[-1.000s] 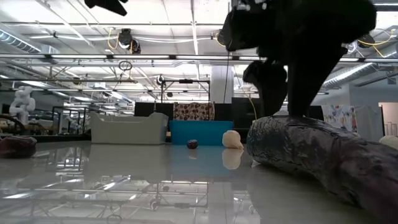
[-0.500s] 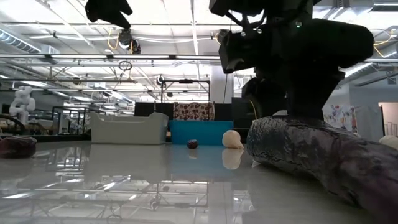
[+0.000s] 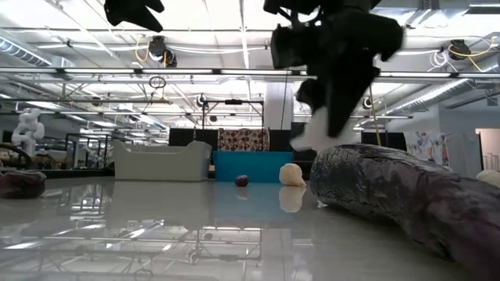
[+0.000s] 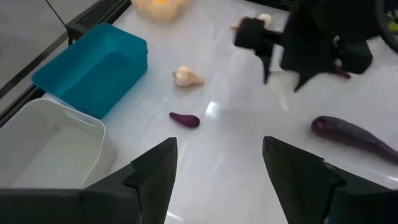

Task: Sort produce into baskets
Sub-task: Put the garlic into the blue bin

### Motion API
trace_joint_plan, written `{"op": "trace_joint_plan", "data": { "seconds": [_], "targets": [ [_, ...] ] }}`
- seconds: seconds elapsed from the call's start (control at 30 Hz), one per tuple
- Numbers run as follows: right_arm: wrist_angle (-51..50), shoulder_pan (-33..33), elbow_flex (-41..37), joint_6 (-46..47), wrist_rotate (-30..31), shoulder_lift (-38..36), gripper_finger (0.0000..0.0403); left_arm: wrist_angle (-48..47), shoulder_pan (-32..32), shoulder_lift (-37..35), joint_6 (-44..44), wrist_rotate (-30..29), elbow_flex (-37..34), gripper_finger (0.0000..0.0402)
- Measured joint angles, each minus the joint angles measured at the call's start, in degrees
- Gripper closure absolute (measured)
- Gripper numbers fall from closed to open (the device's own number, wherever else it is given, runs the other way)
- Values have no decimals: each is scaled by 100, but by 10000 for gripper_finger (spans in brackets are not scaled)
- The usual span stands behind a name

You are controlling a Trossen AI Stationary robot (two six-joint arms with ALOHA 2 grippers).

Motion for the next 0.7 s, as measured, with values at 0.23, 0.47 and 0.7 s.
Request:
{"op": "trace_joint_plan", "data": {
  "seconds": [0.23, 0.47, 0.7],
  "targets": [
    [519, -1165, 0, -782, 844, -620, 169, -2, -59, 12, -387, -341, 0, 157],
    [1709, -2617, 0, -1238, 952, -759, 168, -5, -59, 105, -831, -586, 2, 157],
    [2317, -3616, -2, -1431, 877, -403, 167, 4, -59, 357, -1360, -878, 2, 157]
  ]
}}
